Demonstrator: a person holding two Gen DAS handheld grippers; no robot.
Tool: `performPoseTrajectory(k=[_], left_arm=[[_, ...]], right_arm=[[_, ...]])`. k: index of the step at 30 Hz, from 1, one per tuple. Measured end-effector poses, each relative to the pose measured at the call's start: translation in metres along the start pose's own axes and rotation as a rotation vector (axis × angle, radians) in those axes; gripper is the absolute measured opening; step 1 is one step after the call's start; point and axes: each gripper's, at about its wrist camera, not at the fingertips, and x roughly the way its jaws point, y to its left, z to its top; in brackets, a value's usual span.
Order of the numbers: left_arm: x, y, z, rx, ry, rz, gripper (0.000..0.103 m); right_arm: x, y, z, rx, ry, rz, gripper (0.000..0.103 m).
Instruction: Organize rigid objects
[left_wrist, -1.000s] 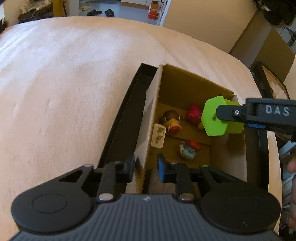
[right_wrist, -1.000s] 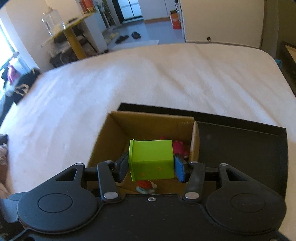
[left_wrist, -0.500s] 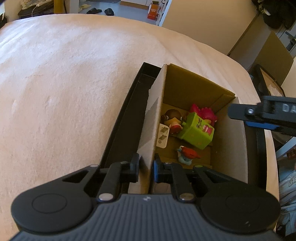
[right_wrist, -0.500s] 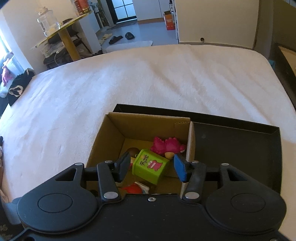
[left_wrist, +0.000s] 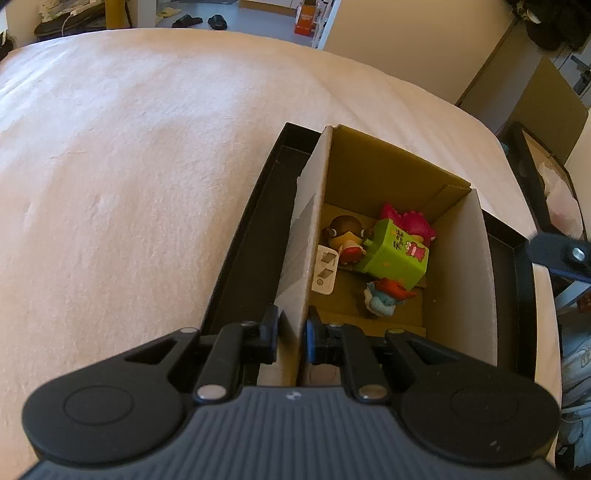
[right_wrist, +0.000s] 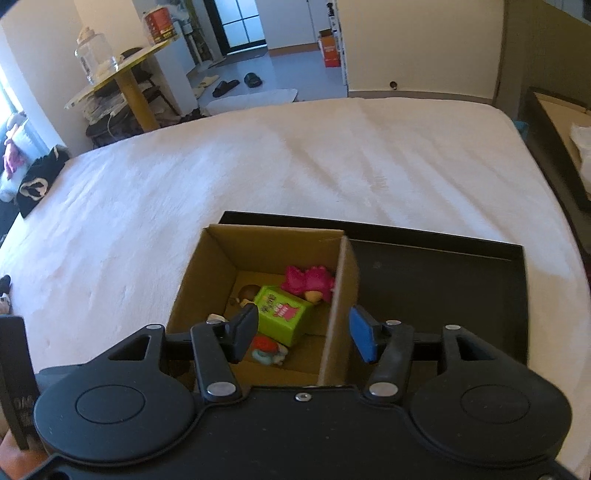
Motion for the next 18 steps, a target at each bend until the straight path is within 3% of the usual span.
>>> performPoseTrajectory(k=[9, 18], left_arm=[[-0.005, 0.003, 0.005, -0.002, -0.007, 0.050, 0.013], [-0.037, -0.004, 0.011, 0.020, 0.005, 0.063, 0.018]], right_arm=[[-0.024, -0.039, -0.022, 0.064, -0.022, -0.019, 0.057], [-0.041, -0.065, -0.044, 0.140, -0.032, 0.005, 0.067]])
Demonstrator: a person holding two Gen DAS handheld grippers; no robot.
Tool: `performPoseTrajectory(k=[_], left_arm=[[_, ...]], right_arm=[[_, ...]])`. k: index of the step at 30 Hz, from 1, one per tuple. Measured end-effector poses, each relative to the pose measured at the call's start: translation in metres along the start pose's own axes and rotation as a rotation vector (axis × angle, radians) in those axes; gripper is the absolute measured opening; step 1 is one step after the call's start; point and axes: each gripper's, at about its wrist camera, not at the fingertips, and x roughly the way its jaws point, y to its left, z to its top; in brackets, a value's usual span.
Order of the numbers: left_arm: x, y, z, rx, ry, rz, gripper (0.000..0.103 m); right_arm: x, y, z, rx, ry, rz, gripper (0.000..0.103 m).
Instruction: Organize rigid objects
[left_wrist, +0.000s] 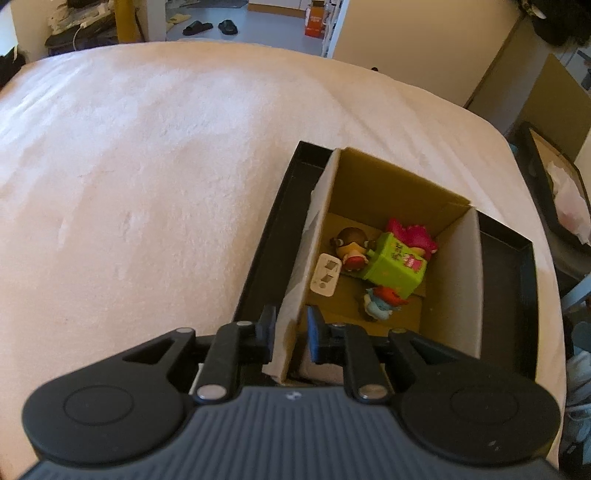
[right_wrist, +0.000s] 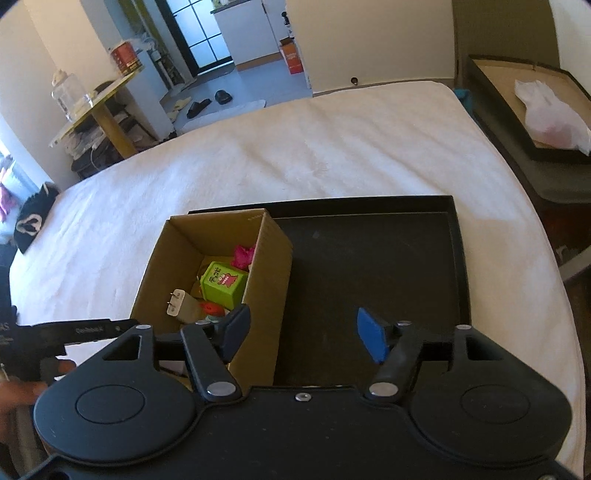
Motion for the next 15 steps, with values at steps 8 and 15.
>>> performPoseTrajectory(k=[8, 15], left_arm=[[-0.048, -0.018, -0.006, 0.045, -0.047, -0.031, 0.057], [-0.089, -0.038, -0.021, 0.106, -0.090, -0.062, 0.081]], right_arm=[[-0.025, -0.016, -0.016, 0.053, -0.036, 0.028, 0.087], [-0.055, -0.020, -0.028, 0.067, -0.091, 0.018, 0.101]])
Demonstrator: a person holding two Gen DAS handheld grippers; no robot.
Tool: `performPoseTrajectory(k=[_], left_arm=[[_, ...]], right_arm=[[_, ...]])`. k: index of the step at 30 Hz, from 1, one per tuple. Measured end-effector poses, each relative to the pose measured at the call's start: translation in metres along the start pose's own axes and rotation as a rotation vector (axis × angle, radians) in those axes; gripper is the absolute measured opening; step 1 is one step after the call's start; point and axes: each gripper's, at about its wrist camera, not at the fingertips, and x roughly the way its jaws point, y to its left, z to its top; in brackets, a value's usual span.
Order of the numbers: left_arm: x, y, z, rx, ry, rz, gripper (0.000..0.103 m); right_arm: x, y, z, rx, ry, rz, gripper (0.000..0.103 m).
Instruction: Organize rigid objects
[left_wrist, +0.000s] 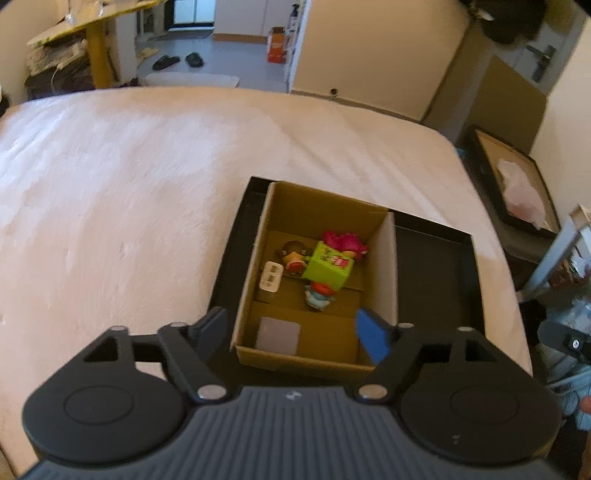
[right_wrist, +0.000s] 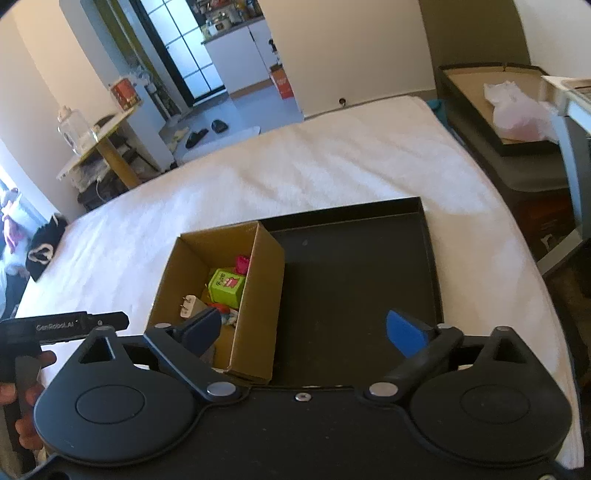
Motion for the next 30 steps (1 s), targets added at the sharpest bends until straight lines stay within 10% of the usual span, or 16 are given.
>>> performPoseTrajectory(k=[8, 30], left_arm=[[-0.035, -0.014, -0.016, 0.050, -0.027, -0.026, 0.098], [-0.118, -0.029, -0.041, 0.153, -0.113, -0.068, 0.099]], right_arm=[[-0.030, 0.004, -0.007, -0.008, -0.034, -0.018, 0.103], [-0.102, 0.051, -0.031, -0.126, -0.091, -0.055, 0.103]])
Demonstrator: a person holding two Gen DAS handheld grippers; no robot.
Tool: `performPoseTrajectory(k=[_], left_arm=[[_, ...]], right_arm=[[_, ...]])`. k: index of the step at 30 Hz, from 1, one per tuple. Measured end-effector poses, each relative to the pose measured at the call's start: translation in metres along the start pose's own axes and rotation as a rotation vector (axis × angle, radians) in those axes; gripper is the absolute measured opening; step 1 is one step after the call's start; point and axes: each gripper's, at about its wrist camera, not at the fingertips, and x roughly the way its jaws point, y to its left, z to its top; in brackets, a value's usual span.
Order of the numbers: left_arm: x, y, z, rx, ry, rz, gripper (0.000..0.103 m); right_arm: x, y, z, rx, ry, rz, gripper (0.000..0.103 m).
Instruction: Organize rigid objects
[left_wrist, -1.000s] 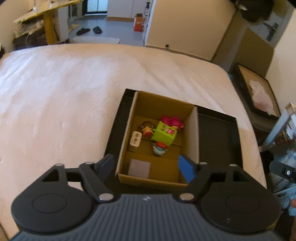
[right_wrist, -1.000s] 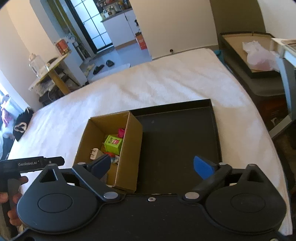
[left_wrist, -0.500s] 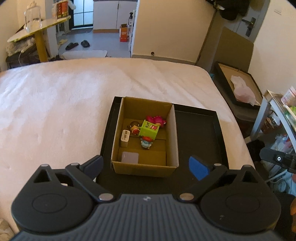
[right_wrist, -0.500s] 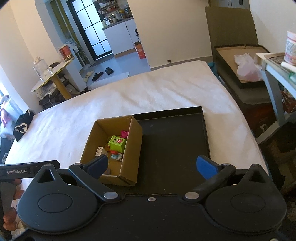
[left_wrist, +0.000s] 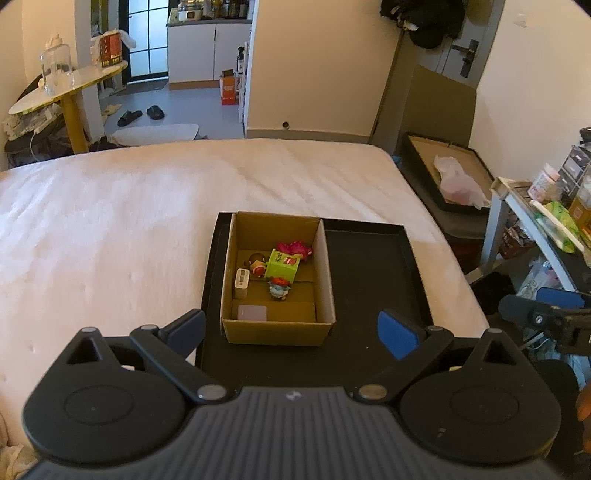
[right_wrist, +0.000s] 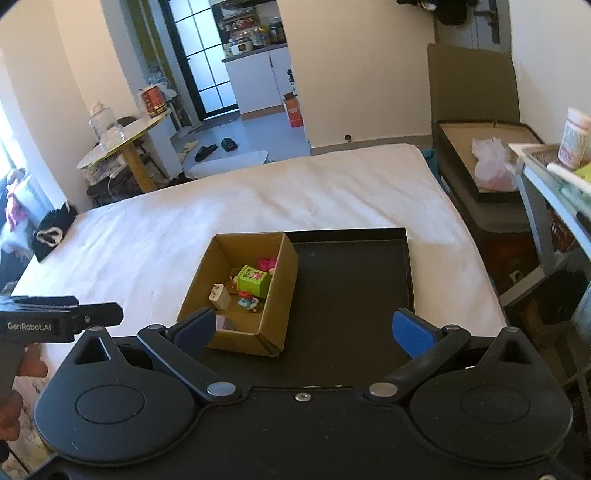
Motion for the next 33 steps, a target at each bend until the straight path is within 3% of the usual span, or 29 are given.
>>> performPoseTrajectory(k=[20, 33], left_arm=[[-0.044, -0.006, -0.017, 0.017, -0.070, 0.005, 0.099], [-0.049, -0.004, -0.024, 0.015, -0.071, 0.008, 0.099]], right_arm=[[-0.041, 0.022, -0.016, -0.010, -0.043, -0.013, 0.103], [-0.047, 0.029, -0.018, -0.035, -0.057, -0.030, 0.103]])
